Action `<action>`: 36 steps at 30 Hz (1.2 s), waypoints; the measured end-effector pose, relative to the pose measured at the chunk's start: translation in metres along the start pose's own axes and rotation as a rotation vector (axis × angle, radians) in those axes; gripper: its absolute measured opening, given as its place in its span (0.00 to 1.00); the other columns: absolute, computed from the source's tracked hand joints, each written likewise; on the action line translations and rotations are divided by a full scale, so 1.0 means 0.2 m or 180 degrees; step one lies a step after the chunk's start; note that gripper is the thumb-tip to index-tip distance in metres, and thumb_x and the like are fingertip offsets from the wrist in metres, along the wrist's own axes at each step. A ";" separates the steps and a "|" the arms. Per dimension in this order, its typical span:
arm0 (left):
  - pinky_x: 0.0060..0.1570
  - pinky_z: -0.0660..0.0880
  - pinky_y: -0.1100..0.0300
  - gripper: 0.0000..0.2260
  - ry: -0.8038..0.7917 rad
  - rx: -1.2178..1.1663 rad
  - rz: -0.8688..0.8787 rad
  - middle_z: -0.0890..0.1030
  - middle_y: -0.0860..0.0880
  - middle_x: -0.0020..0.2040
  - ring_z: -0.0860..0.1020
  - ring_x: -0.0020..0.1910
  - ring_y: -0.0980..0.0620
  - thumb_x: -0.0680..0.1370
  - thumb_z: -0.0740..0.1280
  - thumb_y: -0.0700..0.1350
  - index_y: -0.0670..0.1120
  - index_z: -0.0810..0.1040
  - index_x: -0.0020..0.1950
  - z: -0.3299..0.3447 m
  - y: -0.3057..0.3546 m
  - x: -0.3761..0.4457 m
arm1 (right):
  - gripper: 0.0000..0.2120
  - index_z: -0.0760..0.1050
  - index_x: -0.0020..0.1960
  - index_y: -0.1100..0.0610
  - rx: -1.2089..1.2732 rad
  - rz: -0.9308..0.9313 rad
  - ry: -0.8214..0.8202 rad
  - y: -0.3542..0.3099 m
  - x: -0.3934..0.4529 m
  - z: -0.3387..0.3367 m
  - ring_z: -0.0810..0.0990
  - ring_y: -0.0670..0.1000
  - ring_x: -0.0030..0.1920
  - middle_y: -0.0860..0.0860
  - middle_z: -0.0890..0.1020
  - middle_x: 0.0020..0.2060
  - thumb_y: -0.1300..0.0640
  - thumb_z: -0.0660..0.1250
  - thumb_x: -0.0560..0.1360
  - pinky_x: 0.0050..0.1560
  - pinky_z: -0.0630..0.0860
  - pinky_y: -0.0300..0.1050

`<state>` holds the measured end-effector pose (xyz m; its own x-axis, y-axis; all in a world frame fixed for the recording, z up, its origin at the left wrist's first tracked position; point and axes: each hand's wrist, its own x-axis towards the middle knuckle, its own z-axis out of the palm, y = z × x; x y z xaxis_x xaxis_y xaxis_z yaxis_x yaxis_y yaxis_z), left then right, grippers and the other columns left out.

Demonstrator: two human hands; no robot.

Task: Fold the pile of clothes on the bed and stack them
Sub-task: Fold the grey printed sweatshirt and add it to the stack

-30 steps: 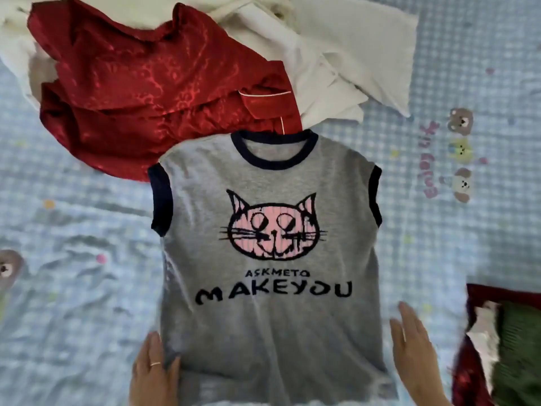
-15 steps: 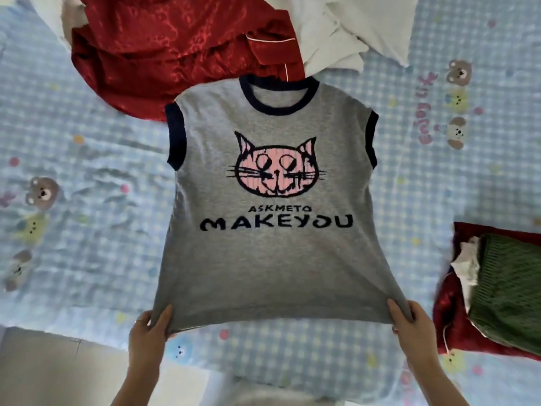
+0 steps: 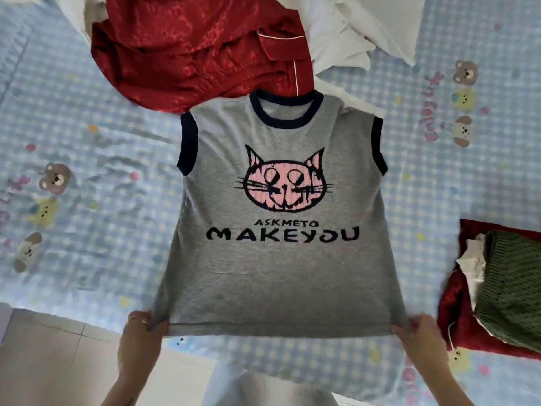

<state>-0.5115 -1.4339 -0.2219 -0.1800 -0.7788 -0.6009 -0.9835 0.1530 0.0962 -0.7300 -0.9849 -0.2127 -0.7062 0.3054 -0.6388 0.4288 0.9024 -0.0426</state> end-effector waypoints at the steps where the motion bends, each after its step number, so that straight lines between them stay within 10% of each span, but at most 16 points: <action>1: 0.50 0.72 0.43 0.14 0.0268 0.0200 0.0234 0.77 0.35 0.53 0.74 0.49 0.36 0.72 0.72 0.40 0.38 0.75 0.55 0.01 0.04 0.00 | 0.23 0.73 0.57 0.68 -0.0129 -0.0286 0.0342 -0.05 0.00 0.01 0.74 0.67 0.54 0.67 0.75 0.53 0.59 0.76 0.67 0.52 0.72 0.59; 4: 0.63 0.67 0.40 0.24 0.0650 0.0684 0.1699 0.70 0.36 0.68 0.68 0.66 0.36 0.74 0.67 0.37 0.40 0.69 0.69 0.09 0.30 -0.03 | 0.27 0.65 0.71 0.62 -0.0495 -0.1823 0.0906 -0.36 -0.02 0.07 0.67 0.63 0.67 0.62 0.68 0.68 0.50 0.63 0.76 0.65 0.65 0.58; 8: 0.72 0.53 0.48 0.25 0.0256 0.1354 0.2827 0.57 0.42 0.76 0.57 0.75 0.41 0.80 0.50 0.50 0.42 0.57 0.76 0.22 0.56 0.03 | 0.28 0.45 0.78 0.51 -0.1268 -0.2913 0.0292 -0.70 0.09 0.22 0.44 0.50 0.77 0.48 0.46 0.77 0.44 0.44 0.80 0.75 0.46 0.54; 16: 0.70 0.56 0.43 0.33 0.0335 0.1578 0.2018 0.55 0.39 0.76 0.56 0.75 0.42 0.80 0.42 0.59 0.36 0.61 0.73 0.04 0.38 0.31 | 0.37 0.54 0.76 0.62 -0.1087 -0.1462 0.0594 -0.50 0.47 -0.09 0.54 0.57 0.76 0.58 0.55 0.76 0.39 0.33 0.78 0.71 0.56 0.64; 20: 0.74 0.48 0.48 0.28 0.0656 0.1472 0.3084 0.50 0.41 0.77 0.48 0.77 0.44 0.81 0.48 0.54 0.39 0.50 0.76 0.11 1.02 0.36 | 0.28 0.47 0.77 0.57 -0.1158 -0.2629 0.0890 -1.08 0.46 -0.01 0.45 0.52 0.77 0.53 0.49 0.77 0.46 0.41 0.81 0.75 0.44 0.54; 25: 0.74 0.42 0.50 0.27 0.0705 0.2003 0.3656 0.47 0.46 0.78 0.42 0.76 0.46 0.81 0.41 0.56 0.45 0.45 0.77 0.18 1.67 0.65 | 0.27 0.51 0.77 0.53 -0.1753 -0.3757 0.0767 -1.65 0.67 0.11 0.52 0.54 0.76 0.52 0.53 0.77 0.45 0.46 0.81 0.74 0.52 0.59; 31: 0.70 0.59 0.45 0.30 0.1065 0.1936 0.3078 0.61 0.42 0.75 0.63 0.73 0.44 0.80 0.42 0.58 0.42 0.60 0.75 -0.07 1.60 1.08 | 0.31 0.50 0.77 0.55 -0.1492 -0.2454 0.1129 -1.43 1.24 -0.29 0.50 0.54 0.77 0.54 0.53 0.77 0.41 0.37 0.79 0.75 0.45 0.57; 36: 0.60 0.65 0.46 0.20 0.1814 0.1250 0.3542 0.71 0.39 0.66 0.70 0.62 0.39 0.79 0.58 0.44 0.40 0.68 0.70 -0.15 1.75 1.14 | 0.25 0.58 0.75 0.63 -0.0431 -0.2288 0.1379 -1.62 1.29 -0.49 0.56 0.59 0.75 0.60 0.60 0.74 0.51 0.51 0.82 0.75 0.51 0.58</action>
<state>-0.8975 -1.5754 -0.3021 -0.9645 -0.2528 0.0768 -0.2516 0.9675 0.0257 -1.1059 -1.1689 -0.2883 -0.9463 -0.2914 -0.1399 -0.2582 0.9418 -0.2155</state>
